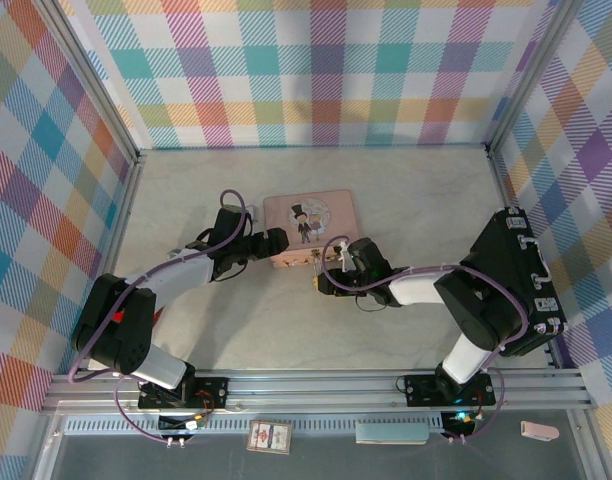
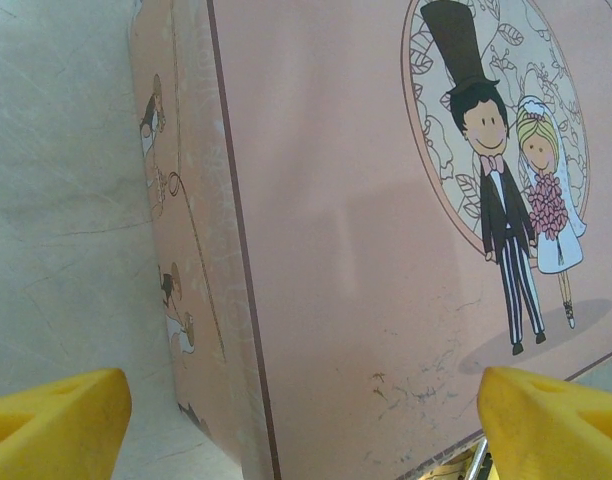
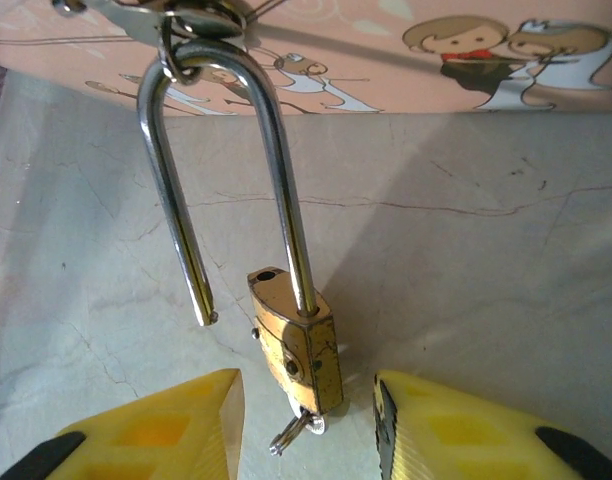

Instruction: Unlock the padlock with the key

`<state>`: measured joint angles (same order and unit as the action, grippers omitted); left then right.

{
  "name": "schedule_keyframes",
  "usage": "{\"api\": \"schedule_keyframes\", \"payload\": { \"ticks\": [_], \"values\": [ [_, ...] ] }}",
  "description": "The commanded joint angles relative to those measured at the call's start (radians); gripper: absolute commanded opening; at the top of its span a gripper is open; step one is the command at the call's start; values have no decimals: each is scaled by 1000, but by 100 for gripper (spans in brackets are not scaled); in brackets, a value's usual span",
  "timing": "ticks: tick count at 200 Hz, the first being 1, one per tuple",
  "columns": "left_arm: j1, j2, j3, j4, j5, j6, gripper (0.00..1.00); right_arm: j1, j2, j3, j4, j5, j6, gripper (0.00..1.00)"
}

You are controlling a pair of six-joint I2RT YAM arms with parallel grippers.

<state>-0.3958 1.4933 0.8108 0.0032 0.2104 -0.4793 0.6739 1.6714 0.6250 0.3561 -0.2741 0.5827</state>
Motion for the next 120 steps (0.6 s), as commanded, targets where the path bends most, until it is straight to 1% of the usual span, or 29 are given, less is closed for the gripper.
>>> {"api": "schedule_keyframes", "payload": {
  "ticks": [1,63,90,120],
  "values": [
    [10,-4,4,13,14,-8,89,5,62,35,92,-12,-30,39],
    [9,-15,-8,12,17,-20,88,6,106,60,116,-2,-28,34],
    [9,-22,-10,12,20,-22,88,5,113,67,109,5,-32,30],
    [9,-28,-15,7,17,-22,88,6,113,71,98,21,-32,23]
  ]
}}
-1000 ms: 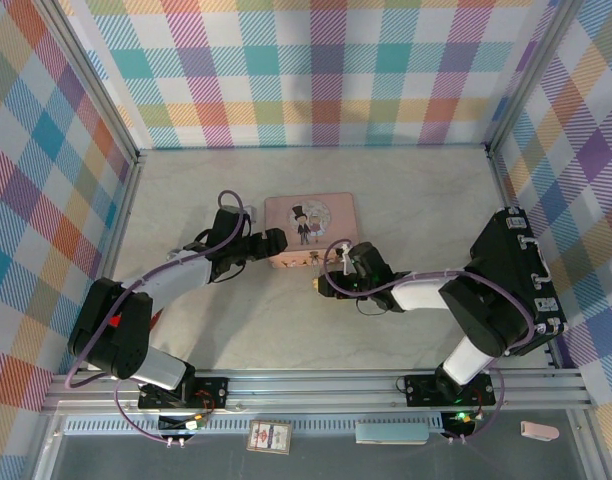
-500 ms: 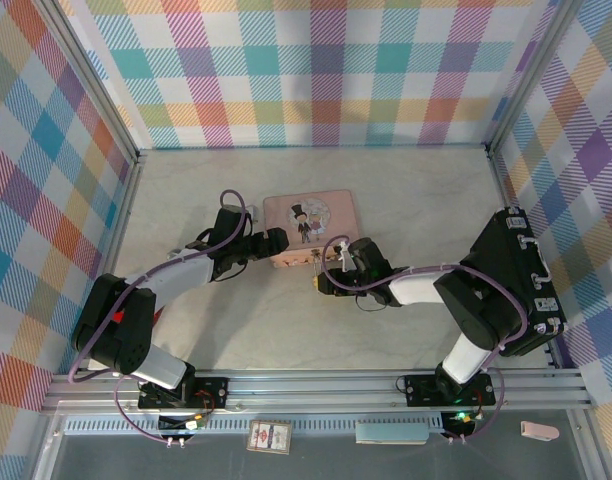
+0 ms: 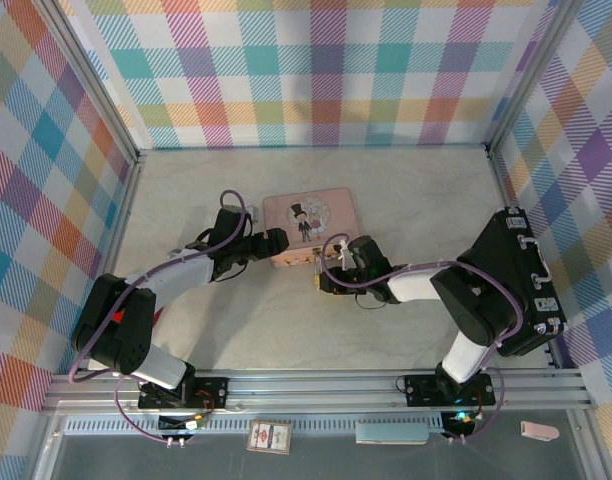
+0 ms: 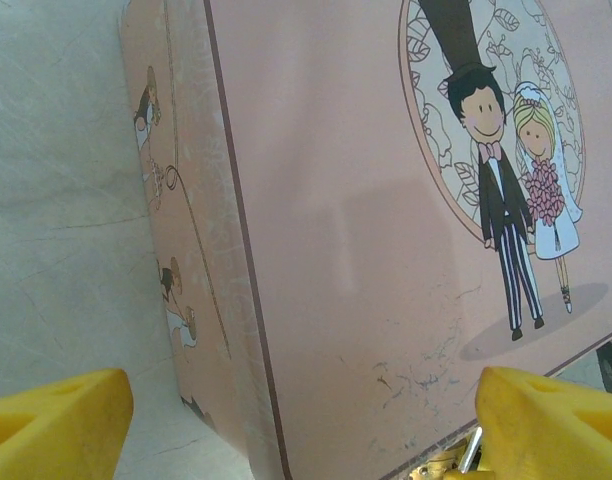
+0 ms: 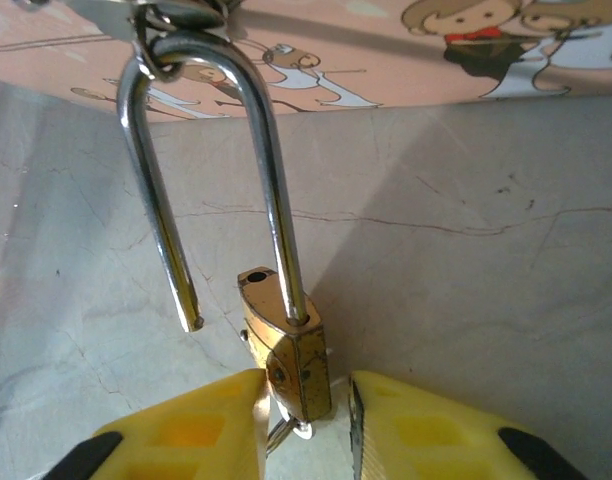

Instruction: Unlock the padlock with the key

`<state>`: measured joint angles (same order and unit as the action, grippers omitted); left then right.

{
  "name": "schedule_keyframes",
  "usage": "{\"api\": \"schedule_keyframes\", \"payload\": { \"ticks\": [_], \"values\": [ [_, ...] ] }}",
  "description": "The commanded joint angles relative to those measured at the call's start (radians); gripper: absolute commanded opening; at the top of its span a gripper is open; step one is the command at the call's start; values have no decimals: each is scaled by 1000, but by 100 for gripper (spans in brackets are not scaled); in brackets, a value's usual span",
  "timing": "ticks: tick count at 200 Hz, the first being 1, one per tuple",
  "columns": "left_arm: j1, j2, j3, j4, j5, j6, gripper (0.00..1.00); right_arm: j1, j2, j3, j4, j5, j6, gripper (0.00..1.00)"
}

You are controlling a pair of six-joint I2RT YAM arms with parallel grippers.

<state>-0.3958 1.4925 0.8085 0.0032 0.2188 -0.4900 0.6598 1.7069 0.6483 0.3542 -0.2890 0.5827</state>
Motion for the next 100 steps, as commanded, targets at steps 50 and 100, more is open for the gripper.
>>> {"api": "schedule_keyframes", "payload": {
  "ticks": [50,100],
  "values": [
    [9,-43,-23,-4,3,-12,88,20,60,42,109,55,-18,25],
    [9,-54,-26,-11,1,-11,88,20,52,39,118,126,-14,34]
  ]
}}
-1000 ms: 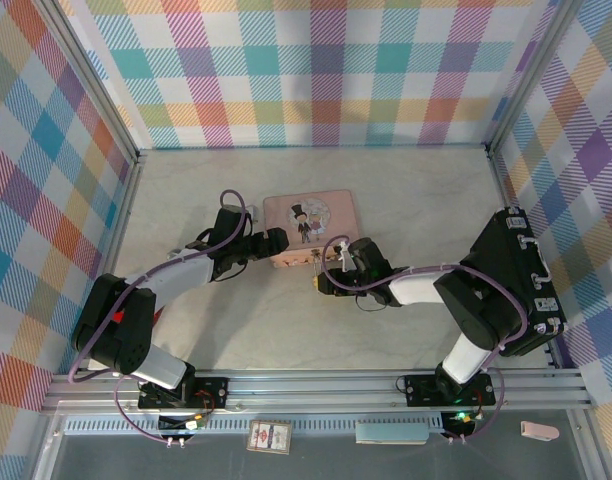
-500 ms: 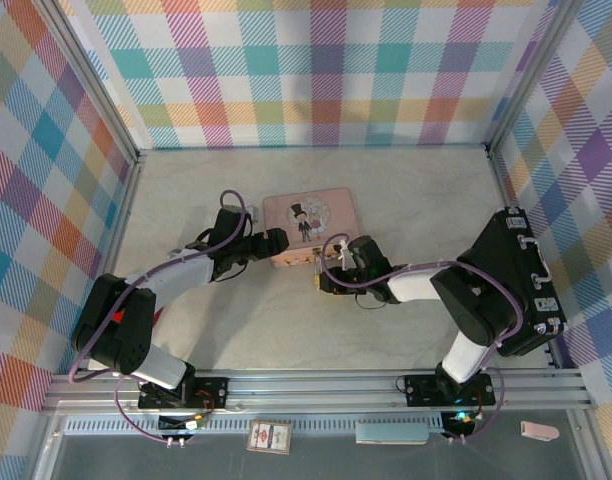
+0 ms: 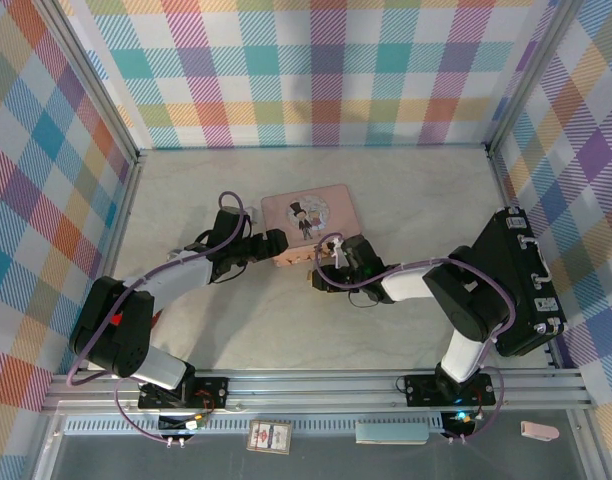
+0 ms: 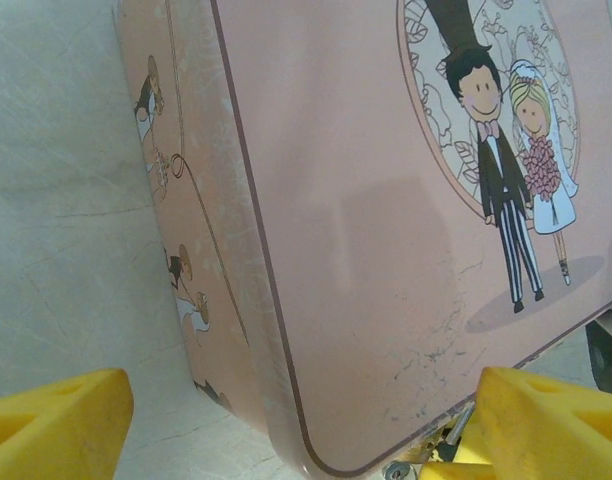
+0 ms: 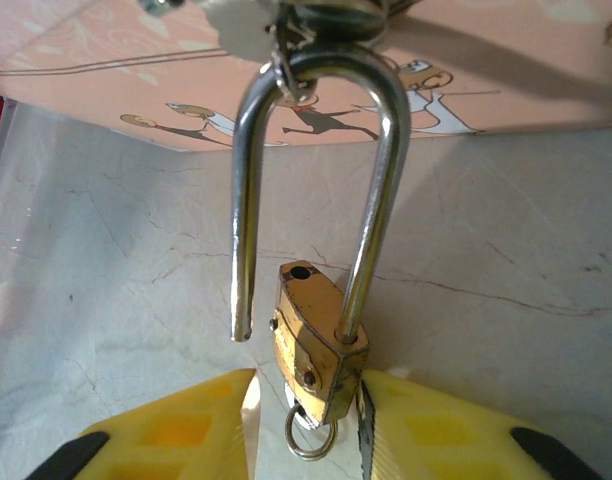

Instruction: Unlock the padlock with the key

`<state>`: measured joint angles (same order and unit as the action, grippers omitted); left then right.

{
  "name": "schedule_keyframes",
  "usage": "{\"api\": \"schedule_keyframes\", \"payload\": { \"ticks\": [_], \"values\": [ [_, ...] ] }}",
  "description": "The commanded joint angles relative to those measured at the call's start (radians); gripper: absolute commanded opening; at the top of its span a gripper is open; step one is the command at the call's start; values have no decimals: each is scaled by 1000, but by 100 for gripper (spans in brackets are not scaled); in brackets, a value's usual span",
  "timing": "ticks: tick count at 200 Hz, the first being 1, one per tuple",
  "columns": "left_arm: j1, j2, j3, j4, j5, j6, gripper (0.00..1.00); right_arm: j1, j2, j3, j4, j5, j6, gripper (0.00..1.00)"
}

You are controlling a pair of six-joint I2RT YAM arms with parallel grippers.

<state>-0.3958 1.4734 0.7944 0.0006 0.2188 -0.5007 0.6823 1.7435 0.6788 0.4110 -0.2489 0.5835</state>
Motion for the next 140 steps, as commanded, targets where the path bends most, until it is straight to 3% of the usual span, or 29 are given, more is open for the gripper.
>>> {"api": "schedule_keyframes", "payload": {
  "ticks": [1,51,140],
  "values": [
    [9,-35,-12,-9,1,0,88,-4,17,9,62,86,-15,34],
    [9,-48,-17,-13,2,-2,88,-1,65,35,66,130,5,31],
    [9,-64,-33,-21,-12,-7,88,-1,19,-7,27,260,38,10]
  ]
}}
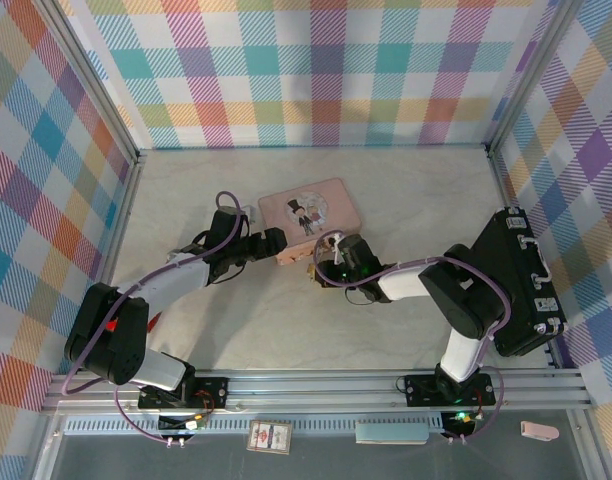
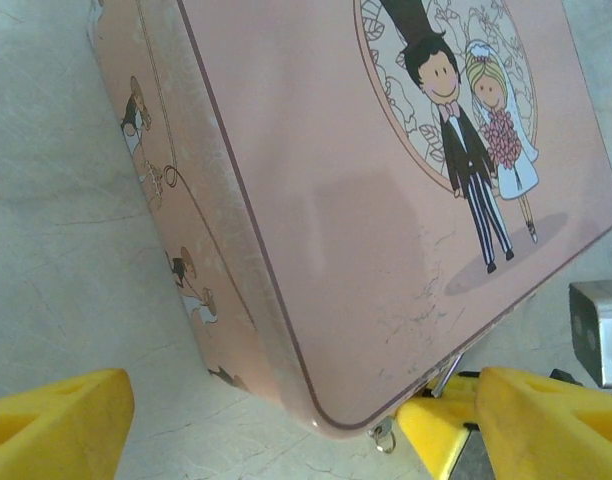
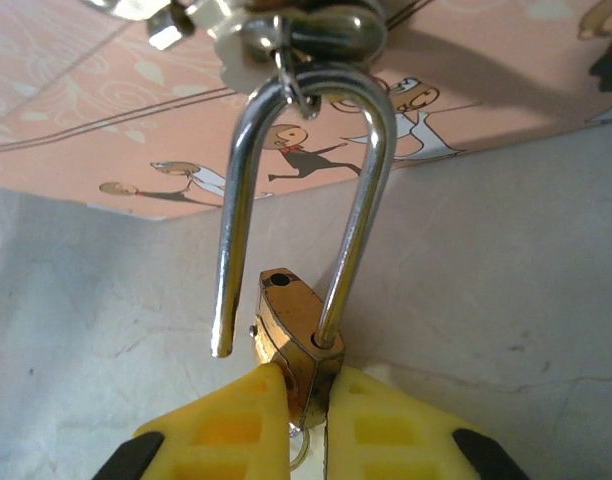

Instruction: Unlock the padlock with the key

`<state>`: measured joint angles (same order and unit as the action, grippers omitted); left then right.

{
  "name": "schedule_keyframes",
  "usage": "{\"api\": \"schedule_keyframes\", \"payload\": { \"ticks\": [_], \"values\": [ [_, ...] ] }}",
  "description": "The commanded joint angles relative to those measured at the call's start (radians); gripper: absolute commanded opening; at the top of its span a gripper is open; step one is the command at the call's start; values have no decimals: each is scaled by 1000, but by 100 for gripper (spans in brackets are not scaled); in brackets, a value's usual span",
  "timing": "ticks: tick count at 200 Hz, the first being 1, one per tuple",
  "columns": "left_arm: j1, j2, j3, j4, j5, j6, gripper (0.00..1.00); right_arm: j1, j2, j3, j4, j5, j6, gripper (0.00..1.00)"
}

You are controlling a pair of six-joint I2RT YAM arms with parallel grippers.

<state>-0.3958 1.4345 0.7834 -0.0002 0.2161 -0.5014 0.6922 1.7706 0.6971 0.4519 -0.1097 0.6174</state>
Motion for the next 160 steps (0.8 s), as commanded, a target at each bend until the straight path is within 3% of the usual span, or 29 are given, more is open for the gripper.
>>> {"api": "schedule_keyframes", "payload": {
  "ticks": [1,100,160],
  "values": [
    [9,-25,-21,-21,-9,-6,88,-11,-10,-25,-15,122,4,10],
    [9,-19,-11,-33,-17,-12,88,-13,-94,-47,-54,193,-37,7],
    [9,-23,-7,-43,-21,-10,88,-46,-87,-28,-61,128,-72,24]
  ]
}}
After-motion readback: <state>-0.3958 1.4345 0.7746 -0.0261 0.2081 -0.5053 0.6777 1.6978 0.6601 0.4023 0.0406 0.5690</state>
